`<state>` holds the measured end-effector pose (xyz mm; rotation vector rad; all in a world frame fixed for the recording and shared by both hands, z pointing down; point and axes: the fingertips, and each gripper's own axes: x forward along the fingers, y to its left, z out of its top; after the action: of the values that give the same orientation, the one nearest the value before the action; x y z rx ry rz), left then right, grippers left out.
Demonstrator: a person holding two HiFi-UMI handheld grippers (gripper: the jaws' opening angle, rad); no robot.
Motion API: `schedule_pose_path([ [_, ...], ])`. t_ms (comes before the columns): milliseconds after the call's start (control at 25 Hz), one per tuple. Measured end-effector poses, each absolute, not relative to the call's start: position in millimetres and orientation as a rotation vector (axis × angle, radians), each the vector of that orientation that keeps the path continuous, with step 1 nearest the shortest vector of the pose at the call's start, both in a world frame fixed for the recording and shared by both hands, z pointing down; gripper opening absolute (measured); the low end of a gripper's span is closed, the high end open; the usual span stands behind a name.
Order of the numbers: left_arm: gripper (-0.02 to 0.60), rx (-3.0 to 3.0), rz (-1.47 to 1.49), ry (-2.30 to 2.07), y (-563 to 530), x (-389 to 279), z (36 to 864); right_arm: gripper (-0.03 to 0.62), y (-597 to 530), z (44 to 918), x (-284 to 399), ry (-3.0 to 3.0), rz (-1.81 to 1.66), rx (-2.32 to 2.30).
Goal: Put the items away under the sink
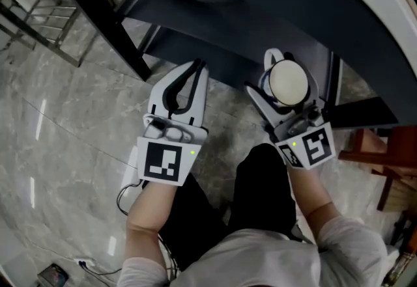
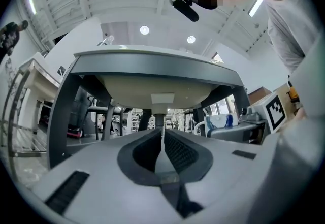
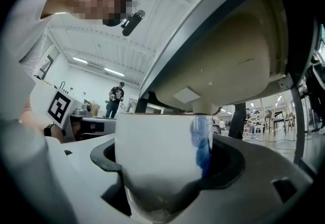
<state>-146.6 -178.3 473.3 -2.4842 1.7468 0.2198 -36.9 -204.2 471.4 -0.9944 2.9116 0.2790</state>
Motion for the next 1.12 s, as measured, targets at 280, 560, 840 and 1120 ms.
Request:
schedule_pose_path([
  [280, 0.020, -2.510, 0.206, 1.712, -190, -134, 477, 0.393, -230, 465, -44, 2.863, 0.300, -1.061],
  [560, 0.020, -2.532, 0.205, 1.703, -208, -126, 480, 0.393, -256, 463, -37, 2.827, 0.321, -1.171],
  [840, 0.020, -2.516, 0.210, 1.712, -214, -123, 479, 0.393, -280, 467, -33, 2.793, 0.313, -1.246],
  [1120, 0.020, -2.495, 0.211, 1.717, -227, -121, 474, 0.393, -296, 471, -26, 2.764, 0.293, -1.294],
])
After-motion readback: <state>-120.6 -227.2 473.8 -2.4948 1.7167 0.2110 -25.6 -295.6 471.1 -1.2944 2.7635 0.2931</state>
